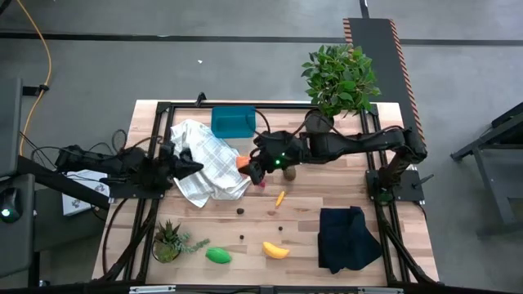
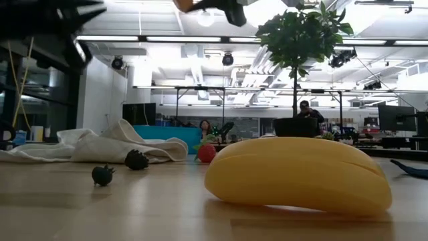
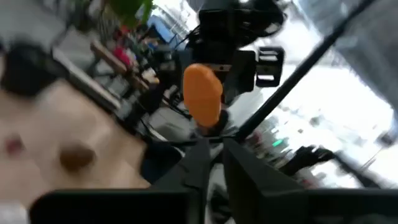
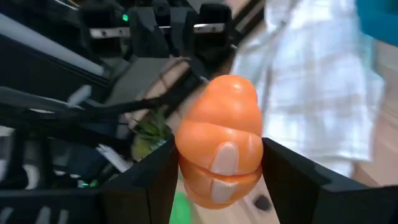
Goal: Pick and placing Produce into tupperware
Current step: Put the yellow croissant into the blue bin
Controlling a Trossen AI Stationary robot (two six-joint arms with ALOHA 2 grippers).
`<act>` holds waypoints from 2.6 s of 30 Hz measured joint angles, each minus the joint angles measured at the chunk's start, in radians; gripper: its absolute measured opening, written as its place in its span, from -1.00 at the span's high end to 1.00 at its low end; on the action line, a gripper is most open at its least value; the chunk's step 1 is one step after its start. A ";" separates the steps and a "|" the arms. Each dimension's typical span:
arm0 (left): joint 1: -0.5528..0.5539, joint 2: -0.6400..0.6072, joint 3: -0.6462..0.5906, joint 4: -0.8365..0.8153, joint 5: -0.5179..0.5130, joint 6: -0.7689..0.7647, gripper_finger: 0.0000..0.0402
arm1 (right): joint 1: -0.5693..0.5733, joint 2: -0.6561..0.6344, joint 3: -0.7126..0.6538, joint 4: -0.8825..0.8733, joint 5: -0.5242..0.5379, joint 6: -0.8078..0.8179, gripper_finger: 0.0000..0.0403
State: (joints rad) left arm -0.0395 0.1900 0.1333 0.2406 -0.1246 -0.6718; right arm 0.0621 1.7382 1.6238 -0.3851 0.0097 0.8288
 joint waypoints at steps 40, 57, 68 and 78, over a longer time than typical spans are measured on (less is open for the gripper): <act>0.001 0.537 0.555 -0.330 0.012 0.019 -0.19 | -0.038 0.000 0.000 0.293 -0.119 -0.336 0.02; 0.001 0.611 0.554 -0.167 0.011 0.086 -0.19 | -0.056 -0.001 0.000 0.404 -0.084 -0.384 0.02; 0.001 0.614 0.554 -0.166 -0.026 0.134 -0.19 | -0.053 -0.001 0.000 0.420 -0.082 -0.383 0.02; 0.001 0.614 0.554 -0.148 -0.026 0.206 -0.19 | -0.053 -0.001 0.000 0.421 -0.083 -0.384 0.02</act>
State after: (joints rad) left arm -0.0387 0.8036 0.6876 0.0930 -0.1505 -0.4663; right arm 0.0093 1.7374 1.6241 0.0357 -0.0731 0.4446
